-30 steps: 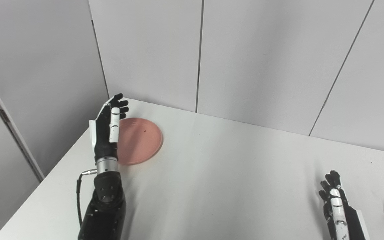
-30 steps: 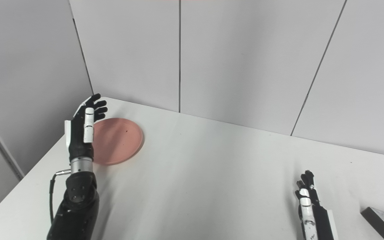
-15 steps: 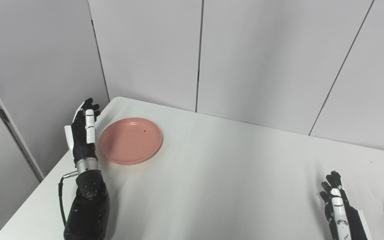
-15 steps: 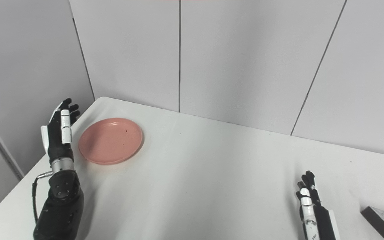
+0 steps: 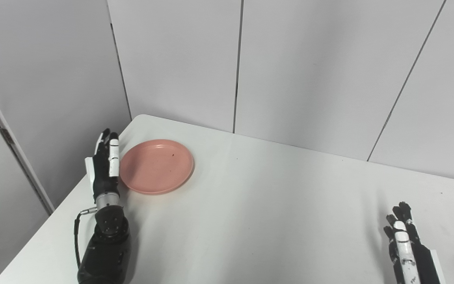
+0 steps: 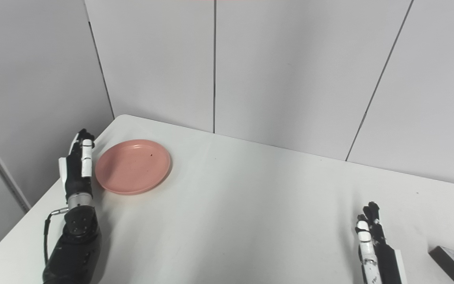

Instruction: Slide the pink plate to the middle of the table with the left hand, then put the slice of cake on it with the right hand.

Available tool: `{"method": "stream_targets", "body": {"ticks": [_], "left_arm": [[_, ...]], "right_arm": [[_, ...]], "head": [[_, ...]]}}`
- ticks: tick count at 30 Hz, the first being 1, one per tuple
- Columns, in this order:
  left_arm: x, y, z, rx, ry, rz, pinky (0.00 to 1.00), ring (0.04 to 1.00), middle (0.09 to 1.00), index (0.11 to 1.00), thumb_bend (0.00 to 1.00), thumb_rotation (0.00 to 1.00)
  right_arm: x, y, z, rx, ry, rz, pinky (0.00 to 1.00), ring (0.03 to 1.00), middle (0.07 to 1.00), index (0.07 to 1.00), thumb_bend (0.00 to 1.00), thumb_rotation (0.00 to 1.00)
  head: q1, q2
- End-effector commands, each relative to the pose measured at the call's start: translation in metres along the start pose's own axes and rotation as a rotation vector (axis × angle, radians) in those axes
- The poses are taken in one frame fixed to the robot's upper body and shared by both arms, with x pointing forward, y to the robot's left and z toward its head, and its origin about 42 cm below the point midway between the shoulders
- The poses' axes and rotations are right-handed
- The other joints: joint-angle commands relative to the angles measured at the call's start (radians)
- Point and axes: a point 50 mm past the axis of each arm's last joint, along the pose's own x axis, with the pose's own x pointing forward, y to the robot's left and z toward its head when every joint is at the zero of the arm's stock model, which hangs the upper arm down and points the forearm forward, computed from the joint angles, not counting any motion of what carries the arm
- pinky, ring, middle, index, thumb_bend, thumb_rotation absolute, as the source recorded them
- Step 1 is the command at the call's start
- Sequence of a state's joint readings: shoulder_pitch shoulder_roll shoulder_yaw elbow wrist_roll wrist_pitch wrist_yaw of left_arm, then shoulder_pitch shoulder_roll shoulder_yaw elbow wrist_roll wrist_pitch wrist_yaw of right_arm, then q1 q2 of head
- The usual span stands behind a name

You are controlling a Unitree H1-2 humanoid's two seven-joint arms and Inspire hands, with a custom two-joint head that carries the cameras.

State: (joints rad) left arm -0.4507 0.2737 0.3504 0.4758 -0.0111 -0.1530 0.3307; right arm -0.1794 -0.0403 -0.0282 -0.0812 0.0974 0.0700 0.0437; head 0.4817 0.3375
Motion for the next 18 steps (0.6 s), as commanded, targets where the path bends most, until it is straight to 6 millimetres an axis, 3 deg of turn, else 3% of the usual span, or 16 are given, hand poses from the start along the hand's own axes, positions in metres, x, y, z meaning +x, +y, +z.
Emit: {"method": "stream_targets", "body": {"ticks": [1,10,18], "left_arm": [[0.013,-0.001,0.016,-0.023,-0.038,-0.041,0.99,0.939,0.905,0.922,0.71,1.0],[0.005,-0.021,0.002,-0.25,0.082,-0.154,1.0,0.952,0.928,0.947,0.77,1.0],[-0.003,-0.033,-0.003,-0.314,0.115,-0.2,0.95,0.93,0.914,0.933,0.77,1.0]], "right_arm": [[0.003,0.001,0.013,0.003,-0.041,0.001,1.0,1.0,1.0,1.0,0.39,0.81],[0.003,0.001,0.014,-0.004,-0.049,-0.001,1.0,1.0,1.0,1.0,0.37,0.81],[0.003,0.0,0.016,-0.015,-0.05,0.002,1.0,1.0,1.0,1.0,0.36,0.81]], "head": [[0.0,0.001],[-0.003,0.004],[-0.001,0.008]]}}
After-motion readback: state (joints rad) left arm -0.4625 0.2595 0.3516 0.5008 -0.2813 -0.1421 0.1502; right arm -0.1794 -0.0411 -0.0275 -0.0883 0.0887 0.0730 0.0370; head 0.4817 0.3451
